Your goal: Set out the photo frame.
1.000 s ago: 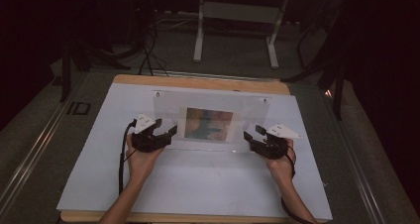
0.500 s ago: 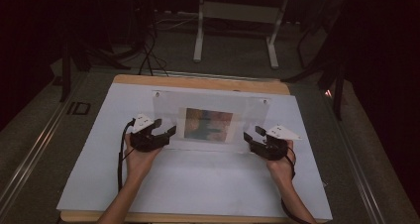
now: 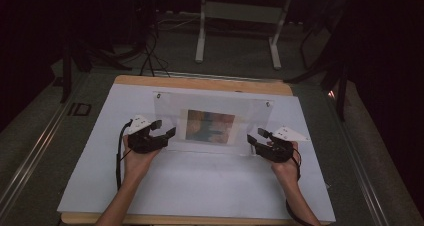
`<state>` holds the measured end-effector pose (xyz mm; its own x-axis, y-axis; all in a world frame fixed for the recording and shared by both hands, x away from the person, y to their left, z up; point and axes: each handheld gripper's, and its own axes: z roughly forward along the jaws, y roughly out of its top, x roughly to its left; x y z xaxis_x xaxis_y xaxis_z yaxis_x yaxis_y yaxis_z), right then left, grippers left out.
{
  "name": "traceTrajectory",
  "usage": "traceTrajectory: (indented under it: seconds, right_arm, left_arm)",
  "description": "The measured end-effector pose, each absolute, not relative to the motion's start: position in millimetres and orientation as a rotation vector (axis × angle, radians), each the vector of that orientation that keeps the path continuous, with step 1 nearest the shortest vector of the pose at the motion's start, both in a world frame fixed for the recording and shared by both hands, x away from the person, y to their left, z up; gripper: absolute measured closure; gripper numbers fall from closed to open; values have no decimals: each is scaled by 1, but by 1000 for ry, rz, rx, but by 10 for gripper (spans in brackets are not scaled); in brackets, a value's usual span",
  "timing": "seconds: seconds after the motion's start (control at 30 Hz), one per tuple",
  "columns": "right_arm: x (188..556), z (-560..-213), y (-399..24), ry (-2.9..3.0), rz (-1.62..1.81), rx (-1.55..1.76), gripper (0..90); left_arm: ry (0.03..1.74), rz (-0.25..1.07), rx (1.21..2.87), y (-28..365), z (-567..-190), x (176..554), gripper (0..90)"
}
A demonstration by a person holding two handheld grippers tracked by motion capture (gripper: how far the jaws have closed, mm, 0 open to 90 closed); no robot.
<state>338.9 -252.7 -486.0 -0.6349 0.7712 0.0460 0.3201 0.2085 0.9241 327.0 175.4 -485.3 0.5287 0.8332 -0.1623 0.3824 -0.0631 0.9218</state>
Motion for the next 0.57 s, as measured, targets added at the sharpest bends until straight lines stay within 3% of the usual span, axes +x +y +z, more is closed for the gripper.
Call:
traceTrajectory:
  seconds: [0.3, 0.4, 0.57]
  right_arm:
    - [334, -482, -272, 2030, 1452, 1033, 415]
    - [329, -481, -287, 1990, 1430, 993, 490]
    - [334, -480, -305, 1927, 1426, 1059, 495]
  left_arm:
    - [1026, 560, 1622, 204, -477, 319, 365]
    - [1036, 572, 1608, 221, -478, 321, 380]
    - [1156, 575, 1577, 242, -486, 327, 430]
